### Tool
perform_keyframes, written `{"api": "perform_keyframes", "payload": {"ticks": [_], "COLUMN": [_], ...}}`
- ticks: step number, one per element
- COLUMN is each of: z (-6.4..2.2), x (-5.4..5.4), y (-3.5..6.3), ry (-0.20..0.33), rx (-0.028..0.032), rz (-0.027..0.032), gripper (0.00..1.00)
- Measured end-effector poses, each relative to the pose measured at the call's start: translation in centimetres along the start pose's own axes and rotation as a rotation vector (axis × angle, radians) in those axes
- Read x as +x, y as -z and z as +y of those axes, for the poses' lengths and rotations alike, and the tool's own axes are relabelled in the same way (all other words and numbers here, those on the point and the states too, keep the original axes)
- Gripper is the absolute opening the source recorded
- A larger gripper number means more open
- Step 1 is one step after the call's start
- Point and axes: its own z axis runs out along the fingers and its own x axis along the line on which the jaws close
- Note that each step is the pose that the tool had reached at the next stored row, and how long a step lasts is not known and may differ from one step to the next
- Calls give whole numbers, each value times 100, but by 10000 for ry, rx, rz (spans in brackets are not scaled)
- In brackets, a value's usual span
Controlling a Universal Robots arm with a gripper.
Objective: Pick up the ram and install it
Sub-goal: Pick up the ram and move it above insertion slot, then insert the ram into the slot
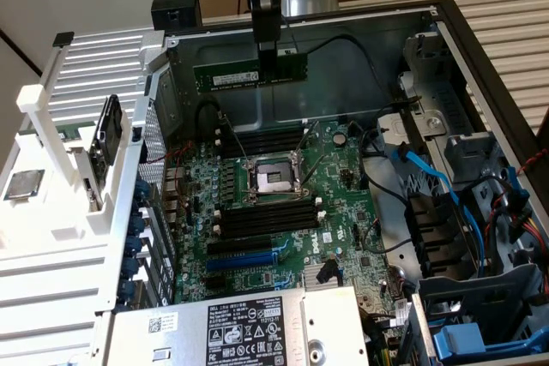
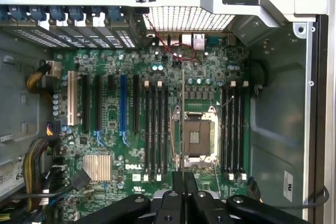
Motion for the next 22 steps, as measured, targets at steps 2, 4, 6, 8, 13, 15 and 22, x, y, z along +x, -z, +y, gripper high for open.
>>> {"api": "perform_keyframes", "payload": {"ticks": [2, 4, 6, 8, 13, 15, 22], "z": [0, 0, 0, 0, 0, 0, 0], "x": [0, 0, 0, 0, 0, 1, 1], "y": [-1, -1, -1, -1, -15, -31, -84], "ry": [0, 0, 0, 0, 0, 0, 0], "rx": [1, 0, 1, 1, 1, 1, 2], "rz": [-1, -1, -2, -2, -2, -1, -3], "gripper": [12, 12, 12, 12, 12, 12, 12]}}
